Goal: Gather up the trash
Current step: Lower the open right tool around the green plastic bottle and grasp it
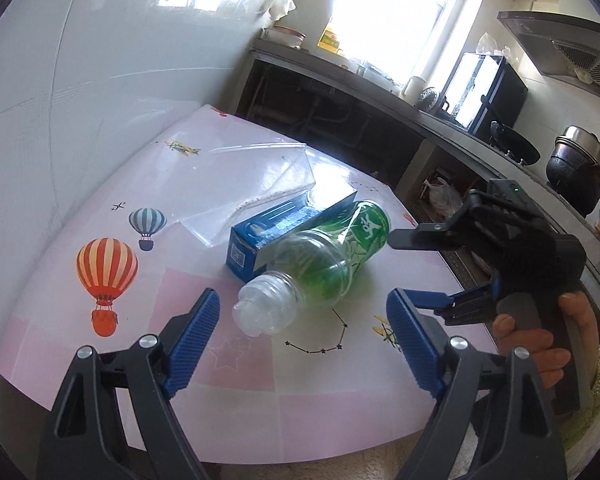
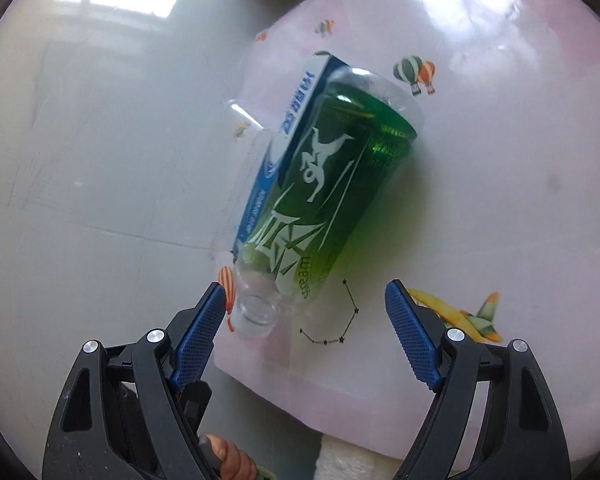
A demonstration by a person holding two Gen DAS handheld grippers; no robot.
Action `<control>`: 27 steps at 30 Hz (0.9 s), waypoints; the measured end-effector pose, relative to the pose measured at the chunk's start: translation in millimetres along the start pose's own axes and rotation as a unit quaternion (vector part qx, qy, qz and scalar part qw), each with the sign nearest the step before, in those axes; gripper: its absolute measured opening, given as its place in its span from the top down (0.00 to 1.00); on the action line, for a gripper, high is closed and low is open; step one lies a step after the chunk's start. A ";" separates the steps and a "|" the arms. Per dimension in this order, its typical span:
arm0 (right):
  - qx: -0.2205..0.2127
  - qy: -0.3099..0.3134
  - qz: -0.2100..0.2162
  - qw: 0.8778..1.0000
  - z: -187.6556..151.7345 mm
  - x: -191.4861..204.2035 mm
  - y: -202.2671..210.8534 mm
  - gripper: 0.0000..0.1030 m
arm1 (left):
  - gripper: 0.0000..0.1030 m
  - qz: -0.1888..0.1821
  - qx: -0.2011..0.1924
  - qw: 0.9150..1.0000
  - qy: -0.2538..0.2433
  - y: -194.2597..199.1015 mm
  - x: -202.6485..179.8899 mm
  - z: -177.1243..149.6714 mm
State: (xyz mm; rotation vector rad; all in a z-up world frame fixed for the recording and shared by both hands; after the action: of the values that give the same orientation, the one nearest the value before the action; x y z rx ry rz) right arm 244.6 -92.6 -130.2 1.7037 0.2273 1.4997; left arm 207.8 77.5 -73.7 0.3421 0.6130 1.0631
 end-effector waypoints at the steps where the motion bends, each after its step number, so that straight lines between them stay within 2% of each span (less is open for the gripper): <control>1: 0.005 -0.014 -0.005 1.000 1.5 -1.3 -9.4 0.24 | 0.24 -0.004 0.003 1.000 0.003 -3.5 2.9 0.5; 6: 0.014 -0.033 -0.006 0.999 6.1 7.4 -41.3 0.24 | 0.32 -0.009 0.026 1.000 0.007 -22.5 12.1 0.0; 10: 0.007 -0.041 -0.002 0.999 8.1 13.1 -48.7 0.24 | 0.37 -0.030 0.041 0.999 0.017 -33.8 10.3 -2.4; 14: 0.013 -0.051 -0.001 0.999 5.3 12.0 -52.5 0.24 | 0.39 -0.082 0.052 0.995 0.029 -35.0 -5.6 -5.4; 16: 0.013 -0.054 -0.001 0.998 3.9 9.3 -50.8 0.29 | 0.40 -0.108 0.061 0.992 0.032 -35.3 -16.9 -10.4; 17: 0.012 -0.055 -0.004 0.998 3.0 6.9 -49.4 0.32 | 0.40 -0.117 0.063 0.991 0.031 -34.9 -22.9 -13.3; 21: 0.005 -0.046 -0.007 0.999 -0.2 -0.7 -38.1 0.34 | 0.40 -0.148 0.076 0.986 0.015 -32.1 -43.5 -21.3; 24: 0.001 -0.043 -0.005 0.999 -2.6 -6.8 -28.8 0.34 | 0.40 -0.137 0.068 0.988 -0.004 -28.5 -46.5 -17.7; 27: -0.007 -0.035 -0.008 0.999 -11.5 -17.4 -18.0 0.34 | 0.40 -0.104 0.053 0.993 -0.020 -28.0 -39.4 -6.4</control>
State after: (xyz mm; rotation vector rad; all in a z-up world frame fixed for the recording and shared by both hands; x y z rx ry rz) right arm 236.4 -86.7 -155.9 1.7363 0.1930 1.4232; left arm 210.1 29.5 -82.0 0.3817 0.6557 0.8248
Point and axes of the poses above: each gripper's, at about its wrist camera, not at the fingertips, and y roughly against the way its jaws point, x to its left, z to its top, the point moved 8 cm from there along -y, roughly the way its jaws point, and after that the axes turned 6 degrees about -y, right-handed, at the moved point
